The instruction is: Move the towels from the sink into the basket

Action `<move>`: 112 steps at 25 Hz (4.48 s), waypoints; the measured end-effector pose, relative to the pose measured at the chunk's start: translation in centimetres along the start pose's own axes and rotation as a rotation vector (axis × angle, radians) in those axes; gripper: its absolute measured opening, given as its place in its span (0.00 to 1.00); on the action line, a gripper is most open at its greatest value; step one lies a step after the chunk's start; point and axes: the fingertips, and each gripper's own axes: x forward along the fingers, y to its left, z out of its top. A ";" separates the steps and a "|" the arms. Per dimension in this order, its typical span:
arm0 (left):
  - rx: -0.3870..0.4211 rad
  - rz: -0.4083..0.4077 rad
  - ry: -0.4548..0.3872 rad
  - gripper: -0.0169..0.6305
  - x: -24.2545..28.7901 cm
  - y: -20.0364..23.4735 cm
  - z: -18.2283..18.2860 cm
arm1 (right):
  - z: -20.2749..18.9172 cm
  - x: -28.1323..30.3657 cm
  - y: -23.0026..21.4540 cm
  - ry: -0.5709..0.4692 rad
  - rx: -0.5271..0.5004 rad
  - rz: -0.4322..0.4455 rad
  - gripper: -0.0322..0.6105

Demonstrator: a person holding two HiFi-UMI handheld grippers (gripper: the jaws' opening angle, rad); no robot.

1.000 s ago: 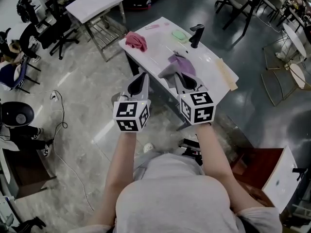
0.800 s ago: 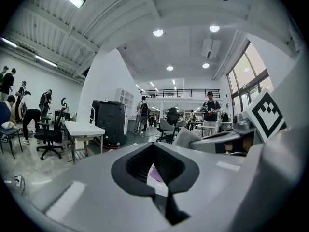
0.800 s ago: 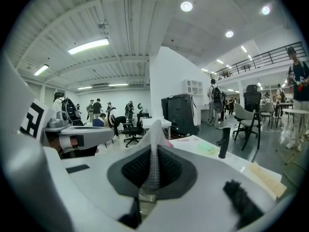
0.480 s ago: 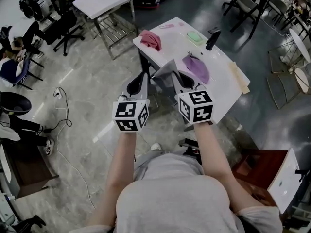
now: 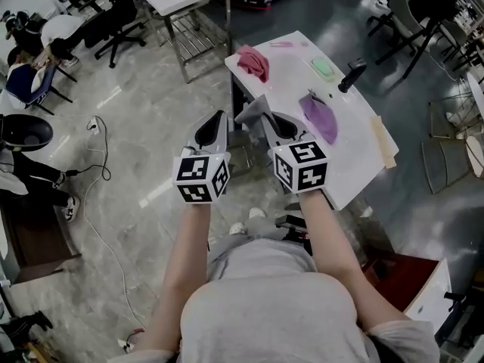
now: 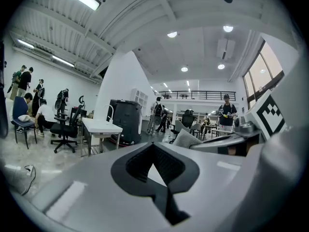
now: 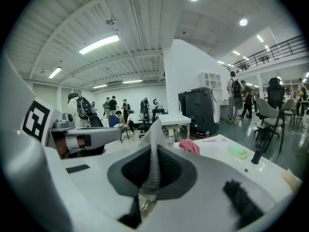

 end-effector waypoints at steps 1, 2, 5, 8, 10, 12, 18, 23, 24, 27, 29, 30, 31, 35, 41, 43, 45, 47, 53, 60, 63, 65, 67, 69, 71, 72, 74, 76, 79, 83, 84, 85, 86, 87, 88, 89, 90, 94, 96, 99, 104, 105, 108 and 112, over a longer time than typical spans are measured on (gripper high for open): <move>-0.002 0.012 0.002 0.03 0.2 0.3 0.0 | 0.0 0.5 0.1 0.006 -0.004 0.017 0.09; -0.004 0.023 0.005 0.03 0.4 0.6 -0.1 | 0.0 1.1 0.1 0.011 -0.009 0.032 0.09; -0.011 0.059 0.009 0.03 1.2 1.4 -0.4 | 0.0 2.6 0.2 0.023 -0.038 0.080 0.09; -0.020 0.091 0.014 0.03 2.2 2.1 -1.0 | -0.3 4.0 0.1 0.042 -0.066 0.124 0.09; -0.027 0.108 0.020 0.03 2.7 2.5 -1.3 | -0.6 4.9 0.0 0.054 -0.076 0.146 0.09; -0.041 0.121 0.025 0.03 3.1 2.9 -1.7 | -1.0 5.7 -0.1 0.064 -0.087 0.162 0.09; -0.048 0.139 0.042 0.03 3.8 4.7 -2.6 | -2.2 7.7 0.4 0.086 -0.079 0.183 0.09; -0.053 0.135 0.058 0.03 3.9 6.3 -3.3 | -3.3 8.9 1.1 0.114 -0.074 0.186 0.10; -0.053 0.131 0.065 0.03 3.9 6.6 -3.5 | -3.6 9.2 1.2 0.118 -0.069 0.182 0.10; -0.064 0.111 0.091 0.03 4.2 7.8 -4.5 | -4.4 10.6 1.6 0.124 -0.038 0.166 0.10; -0.084 0.096 0.101 0.03 4.5 8.5 -5.2 | -5.2 11.5 2.0 0.130 -0.020 0.160 0.10; -0.091 0.091 0.104 0.03 4.6 8.9 -5.6 | -5.6 12.0 2.2 0.134 -0.017 0.158 0.10; -0.094 0.089 0.107 0.03 4.8 9.4 -6.0 | -6.0 12.6 2.5 0.138 -0.014 0.157 0.10; -0.139 0.101 0.126 0.03 4.9 11.6 -8.4 | -8.1 14.5 3.1 0.169 0.003 0.157 0.10; -0.162 0.097 0.166 0.03 5.4 14.7 -13.3 | -12.5 18.0 3.6 0.228 0.013 0.154 0.10; -0.148 0.094 0.181 0.03 5.9 15.6 -14.7 | -13.8 19.4 3.9 0.249 0.008 0.152 0.10; -0.142 0.093 0.196 0.03 6.5 16.4 -16.1 | -15.0 20.7 4.0 0.269 0.012 0.149 0.10; -0.138 0.084 0.214 0.03 7.2 17.0 -17.5 | -16.5 21.9 4.0 0.286 0.027 0.148 0.10; -0.142 0.060 0.284 0.03 8.1 18.5 -22.8 | -22.3 24.3 4.0 0.346 0.076 0.130 0.10; -0.165 0.059 0.359 0.03 9.2 20.4 -29.8 | -30.2 26.9 3.0 0.430 0.056 0.127 0.10; -0.182 0.059 0.384 0.03 9.9 21.1 -32.5 | -33.7 27.9 2.7 0.475 0.051 0.125 0.10; -0.188 0.056 0.397 0.04 10.5 21.4 -34.3 | -36.0 28.9 2.5 0.503 0.037 0.123 0.10; -0.195 0.055 0.409 0.04 10.9 21.9 -36.1 | -38.0 30.0 2.4 0.524 0.031 0.123 0.10; -0.206 0.056 0.428 0.03 11.0 22.2 -37.9 | -39.8 30.8 2.5 0.541 0.040 0.128 0.10; -0.219 0.057 0.453 0.03 11.1 22.3 -39.7 | -41.2 31.3 2.4 0.551 0.049 0.135 0.10; -0.225 0.058 0.466 0.04 11.2 22.4 -40.5 | -41.7 31.7 2.3 0.552 0.050 0.139 0.10; -0.233 0.060 0.484 0.04 11.6 22.6 -41.7 | -42.7 32.4 2.1 0.552 0.052 0.146 0.10; -0.237 0.063 0.488 0.03 11.9 22.9 -42.3 | -43.8 33.2 2.0 0.555 0.054 0.151 0.10; -0.243 0.068 0.481 0.04 12.1 23.2 -42.8 | -45.7 33.9 2.2 0.571 0.050 0.157 0.10; -0.233 0.073 0.490 0.04 12.3 23.6 -43.5 | -47.8 34.5 1.9 0.612 0.069 0.140 0.27; -0.229 0.073 0.492 0.04 12.2 23.7 -43.5 | -48.1 34.6 1.8 0.614 0.073 0.131 0.31; -0.226 0.074 0.493 0.03 12.1 23.8 -43.6 | -48.1 34.7 1.6 0.614 0.070 0.121 0.32; -0.224 0.076 0.494 0.04 12.0 23.9 -43.6 | -48.1 34.8 1.5 0.611 0.064 0.112 0.34; -0.223 0.079 0.495 0.03 11.9 23.9 -43.6 | -48.0 34.8 1.4 0.609 0.057 0.107 0.34; -0.222 0.082 0.495 0.03 11.7 24.0 -43.6 | -47.8 34.8 1.4 0.607 0.052 0.104 0.34; -0.221 0.085 0.495 0.04 11.6 24.0 -43.6 | -47.7 34.7 1.4 0.605 0.050 0.104 0.35; -0.219 0.087 0.495 0.04 11.6 24.0 -43.5 | -47.5 34.6 1.5 0.605 0.049 0.106 0.35; -0.216 0.074 0.495 0.03 11.3 23.4 -42.7 | -46.4 33.6 2.3 0.617 0.052 0.146 0.34; -0.214 0.070 0.498 0.03 11.0 23.0 -42.2 | -45.5 32.8 2.8 0.611 0.034 0.154 0.26; -0.213 0.072 0.493 0.03 10.6 22.5 -41.3 | -44.0 31.6 3.0 0.579 0.012 0.129 0.10; -0.230 0.077 0.467 0.03 9.9 21.9 -39.3 | -40.6 30.0 3.1 0.503 0.064 0.117 0.08; -0.231 0.079 0.469 0.03 9.8 21.7 -38.9 | -39.9 29.7 3.1 0.490 0.070 0.118 0.08; -0.234 0.080 0.467 0.03 9.3 20.8 -37.4 | -37.5 28.4 3.0 0.451 0.086 0.116 0.08; -0.218 0.075 0.449 0.03 8.7 19.7 -34.8 | -34.5 26.6 3.1 0.408 0.109 0.109 0.08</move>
